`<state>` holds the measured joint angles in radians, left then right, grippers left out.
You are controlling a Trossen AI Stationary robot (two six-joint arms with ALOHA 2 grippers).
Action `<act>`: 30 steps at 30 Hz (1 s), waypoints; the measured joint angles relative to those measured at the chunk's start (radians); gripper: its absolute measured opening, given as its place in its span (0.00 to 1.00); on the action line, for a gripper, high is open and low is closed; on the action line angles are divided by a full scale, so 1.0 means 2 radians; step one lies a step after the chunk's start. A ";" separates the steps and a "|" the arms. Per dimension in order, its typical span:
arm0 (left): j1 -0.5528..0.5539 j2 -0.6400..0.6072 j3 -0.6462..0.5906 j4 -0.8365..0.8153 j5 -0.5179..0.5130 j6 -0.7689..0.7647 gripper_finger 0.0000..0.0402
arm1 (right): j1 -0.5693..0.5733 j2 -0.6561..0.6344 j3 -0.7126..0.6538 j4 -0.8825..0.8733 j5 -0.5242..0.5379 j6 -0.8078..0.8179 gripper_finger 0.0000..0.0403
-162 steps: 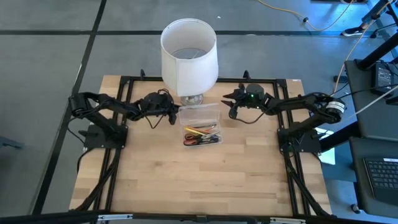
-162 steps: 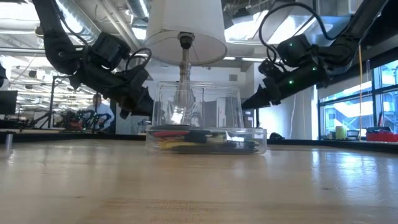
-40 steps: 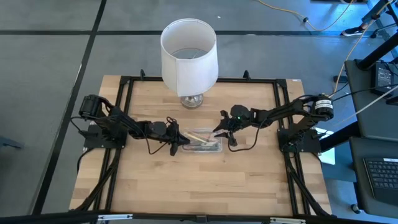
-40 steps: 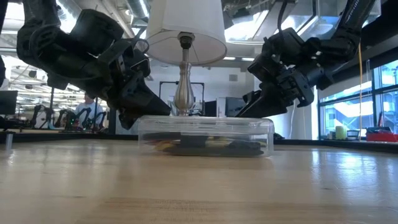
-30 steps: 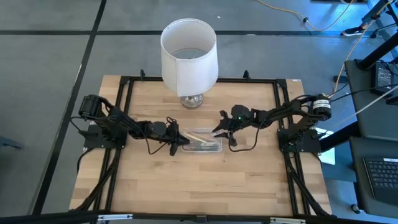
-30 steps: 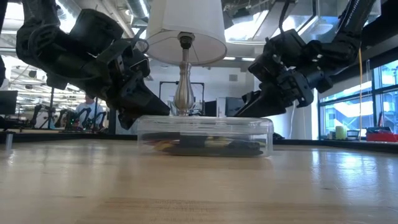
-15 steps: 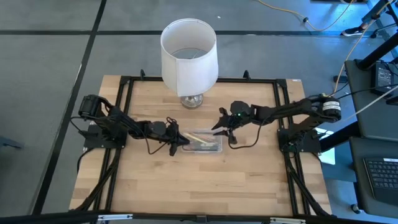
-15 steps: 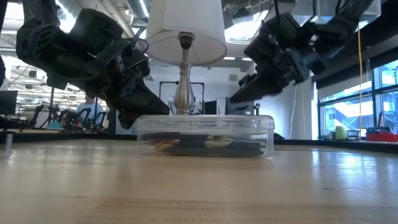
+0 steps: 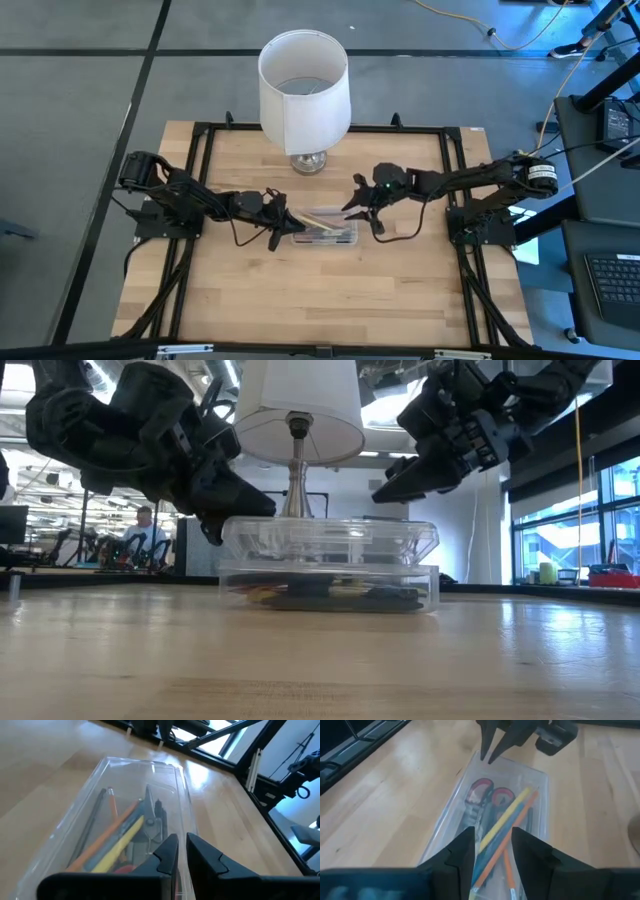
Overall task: Pick & place school supplies into a supply box
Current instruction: Close the transparent supply box
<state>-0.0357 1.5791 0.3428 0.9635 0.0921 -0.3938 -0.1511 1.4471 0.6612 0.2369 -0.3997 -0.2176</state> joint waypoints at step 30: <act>0.000 -0.001 0.001 0.003 -0.002 0.110 0.20 | 0.016 0.000 0.000 -0.011 0.008 0.000 0.33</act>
<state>-0.0357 1.5780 0.3450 0.9691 0.0891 -0.1739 -0.1200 1.4464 0.6613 0.2142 -0.3843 -0.2180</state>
